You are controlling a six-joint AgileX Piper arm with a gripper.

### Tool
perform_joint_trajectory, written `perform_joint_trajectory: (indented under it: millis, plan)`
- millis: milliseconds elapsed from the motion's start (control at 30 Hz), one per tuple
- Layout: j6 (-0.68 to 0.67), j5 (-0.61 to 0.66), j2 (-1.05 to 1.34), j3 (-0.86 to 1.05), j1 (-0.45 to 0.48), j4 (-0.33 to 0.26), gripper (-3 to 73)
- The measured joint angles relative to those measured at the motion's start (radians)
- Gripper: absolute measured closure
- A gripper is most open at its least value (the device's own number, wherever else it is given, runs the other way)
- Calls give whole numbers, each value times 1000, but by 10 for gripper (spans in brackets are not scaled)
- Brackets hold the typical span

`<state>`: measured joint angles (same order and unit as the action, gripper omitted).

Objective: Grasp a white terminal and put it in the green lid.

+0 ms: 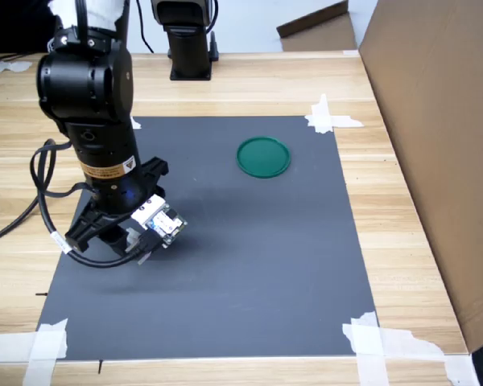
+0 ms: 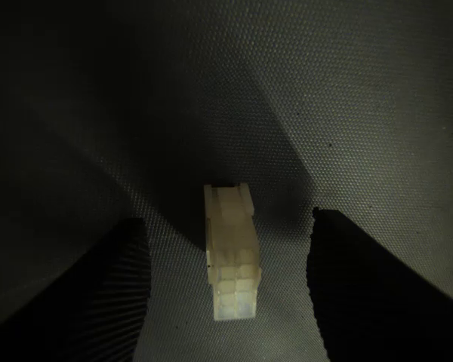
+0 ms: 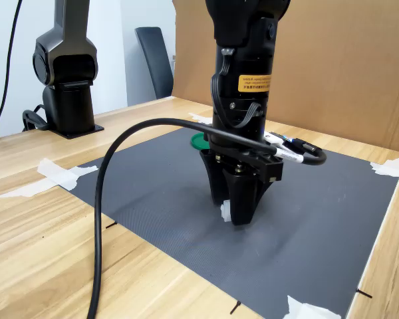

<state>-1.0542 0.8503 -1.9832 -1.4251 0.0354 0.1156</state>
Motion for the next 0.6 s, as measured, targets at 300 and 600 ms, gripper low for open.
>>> perform_joint_trajectory:
  millis: [300,600]
  plan:
    - [25,1,-16,0,0,0,172]
    - [66,-1,-18,0,0,0,576]
